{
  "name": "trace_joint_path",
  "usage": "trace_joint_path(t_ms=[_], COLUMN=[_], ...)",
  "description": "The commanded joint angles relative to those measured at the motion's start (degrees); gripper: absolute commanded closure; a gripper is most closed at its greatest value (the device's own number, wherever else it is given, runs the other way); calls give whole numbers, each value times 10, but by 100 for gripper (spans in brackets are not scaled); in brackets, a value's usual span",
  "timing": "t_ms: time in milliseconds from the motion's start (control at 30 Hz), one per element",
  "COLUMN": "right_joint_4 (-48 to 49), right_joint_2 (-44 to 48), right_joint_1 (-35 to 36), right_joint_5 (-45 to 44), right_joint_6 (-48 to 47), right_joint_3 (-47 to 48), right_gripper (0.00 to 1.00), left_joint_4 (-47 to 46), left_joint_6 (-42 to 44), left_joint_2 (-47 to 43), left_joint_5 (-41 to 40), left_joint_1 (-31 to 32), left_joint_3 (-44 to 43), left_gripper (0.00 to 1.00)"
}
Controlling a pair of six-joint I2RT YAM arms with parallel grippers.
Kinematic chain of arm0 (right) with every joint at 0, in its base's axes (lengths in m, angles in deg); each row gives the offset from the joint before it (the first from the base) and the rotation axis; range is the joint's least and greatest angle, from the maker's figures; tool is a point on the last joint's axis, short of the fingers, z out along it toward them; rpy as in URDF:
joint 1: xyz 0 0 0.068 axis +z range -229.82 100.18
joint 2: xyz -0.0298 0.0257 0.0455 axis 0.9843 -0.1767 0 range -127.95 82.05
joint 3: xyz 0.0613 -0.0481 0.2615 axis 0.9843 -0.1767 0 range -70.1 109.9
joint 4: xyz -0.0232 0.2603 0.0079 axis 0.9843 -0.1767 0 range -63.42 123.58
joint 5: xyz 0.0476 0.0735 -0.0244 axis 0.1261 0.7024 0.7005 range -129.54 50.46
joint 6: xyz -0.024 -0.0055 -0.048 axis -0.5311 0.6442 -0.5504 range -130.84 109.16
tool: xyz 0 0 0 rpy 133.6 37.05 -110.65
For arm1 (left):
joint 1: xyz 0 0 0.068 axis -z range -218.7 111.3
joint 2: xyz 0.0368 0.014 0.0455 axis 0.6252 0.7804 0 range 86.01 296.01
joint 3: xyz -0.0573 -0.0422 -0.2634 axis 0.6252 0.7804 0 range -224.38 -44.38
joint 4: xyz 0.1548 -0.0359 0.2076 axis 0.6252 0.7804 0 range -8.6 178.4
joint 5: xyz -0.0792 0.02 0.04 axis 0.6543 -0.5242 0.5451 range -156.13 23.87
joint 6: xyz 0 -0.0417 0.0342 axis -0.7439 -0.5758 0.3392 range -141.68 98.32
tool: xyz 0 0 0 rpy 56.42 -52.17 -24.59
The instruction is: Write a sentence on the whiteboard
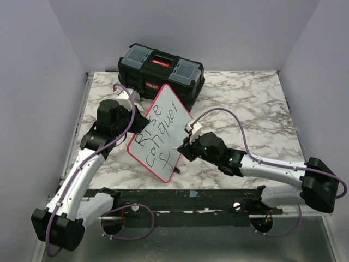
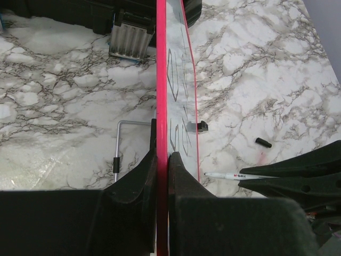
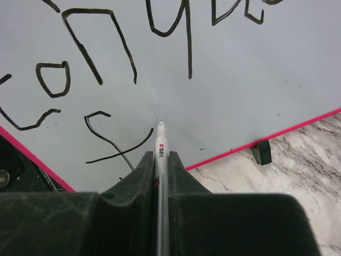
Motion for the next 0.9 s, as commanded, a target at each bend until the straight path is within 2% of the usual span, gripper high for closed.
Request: trace_joint_path(t_ms=[0, 400, 867], right_joint_4=[29, 39, 47], right_joint_2=[-14, -42, -59], right_joint_1=[-5, -8, -15], right_joint_5=[41, 59, 35], right_joint_6=[5, 5, 6], right_joint_3=[-8, -1, 0], right_gripper=[99, 99, 99], left_joint_4=[44, 45, 45], left_joint_6=[59, 59, 60], left_joint_2=[3, 3, 3], left_joint_5=[-22, -23, -24], left_joint_1=[9, 10, 10], left_joint_3=[8, 8, 8], left_gripper=[100, 100, 100])
